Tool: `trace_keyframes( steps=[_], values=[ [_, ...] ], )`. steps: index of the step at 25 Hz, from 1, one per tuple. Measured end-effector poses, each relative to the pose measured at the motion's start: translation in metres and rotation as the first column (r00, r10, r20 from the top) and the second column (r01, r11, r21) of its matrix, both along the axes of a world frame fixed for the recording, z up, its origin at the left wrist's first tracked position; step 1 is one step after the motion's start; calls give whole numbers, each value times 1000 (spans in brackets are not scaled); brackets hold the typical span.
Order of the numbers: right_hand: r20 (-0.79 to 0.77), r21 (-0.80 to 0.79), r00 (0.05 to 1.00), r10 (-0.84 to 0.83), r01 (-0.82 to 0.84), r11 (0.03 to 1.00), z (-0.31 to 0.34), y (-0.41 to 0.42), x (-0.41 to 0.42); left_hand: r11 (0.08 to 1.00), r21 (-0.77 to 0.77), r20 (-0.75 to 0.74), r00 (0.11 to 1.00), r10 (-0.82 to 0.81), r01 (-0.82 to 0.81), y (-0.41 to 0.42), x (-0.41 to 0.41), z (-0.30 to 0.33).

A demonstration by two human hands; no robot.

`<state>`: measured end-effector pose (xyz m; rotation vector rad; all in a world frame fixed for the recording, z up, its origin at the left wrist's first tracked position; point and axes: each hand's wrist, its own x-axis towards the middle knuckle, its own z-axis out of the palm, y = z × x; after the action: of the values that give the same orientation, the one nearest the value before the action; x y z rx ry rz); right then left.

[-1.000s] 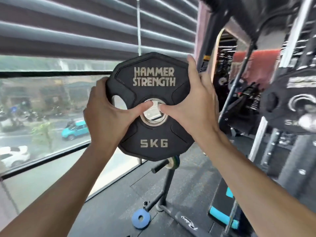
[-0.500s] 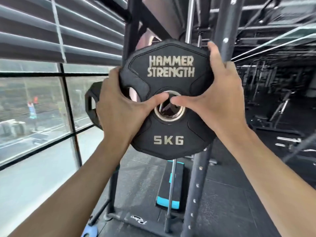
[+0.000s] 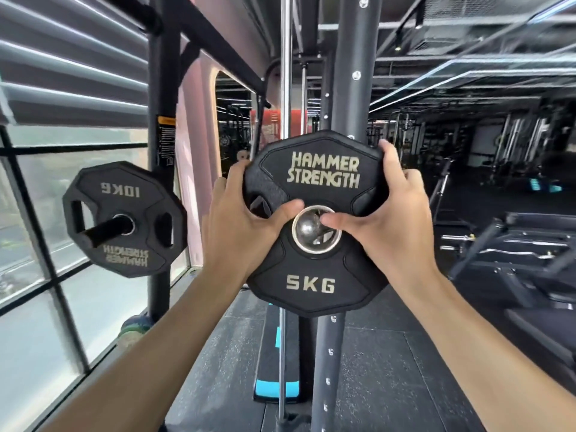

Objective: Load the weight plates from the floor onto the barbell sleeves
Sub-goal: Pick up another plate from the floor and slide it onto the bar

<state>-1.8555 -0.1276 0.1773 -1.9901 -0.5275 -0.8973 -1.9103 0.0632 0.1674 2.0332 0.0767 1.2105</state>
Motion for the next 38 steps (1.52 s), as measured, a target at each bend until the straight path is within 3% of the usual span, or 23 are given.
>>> trace_keyframes(
  steps=[8, 12, 14, 16, 19, 21, 24, 29, 38],
  values=[
    [6, 27, 997, 82, -82, 996, -21, 20, 43, 1000, -6, 10, 1000, -6, 6, 20, 34, -14],
    [22, -77, 988, 153, -151, 986, -16, 20, 71, 998, -41, -11, 999, -49, 49, 24, 65, -16],
    [34, -158, 992, 120, -113, 981, -11, 26, 79, 997, 59, -49, 998, -41, 44, 32, 79, -10],
    [42, -225, 995, 86, -75, 972, -6, 30, 86, 960, 276, -105, 994, -19, 48, 37, 90, 3],
    [28, -316, 996, 84, -71, 946, 4, 34, 99, 790, 612, -157, 985, 66, 44, 35, 103, 19],
    [-4, -392, 997, 75, -71, 917, 11, 36, 107, 735, 676, -220, 967, 132, 54, 37, 111, 21],
    [-29, -483, 998, 57, -64, 873, 20, 39, 121, 762, 646, -241, 958, 157, 38, 43, 127, 17],
    [19, -588, 1000, -11, 20, 809, 28, 55, 151, 822, 568, -134, 980, 147, -46, 54, 170, 0],
    [52, -549, 998, -32, 55, 834, 25, 72, 205, 843, 535, -122, 981, 151, -63, 68, 230, -6]
  ],
)
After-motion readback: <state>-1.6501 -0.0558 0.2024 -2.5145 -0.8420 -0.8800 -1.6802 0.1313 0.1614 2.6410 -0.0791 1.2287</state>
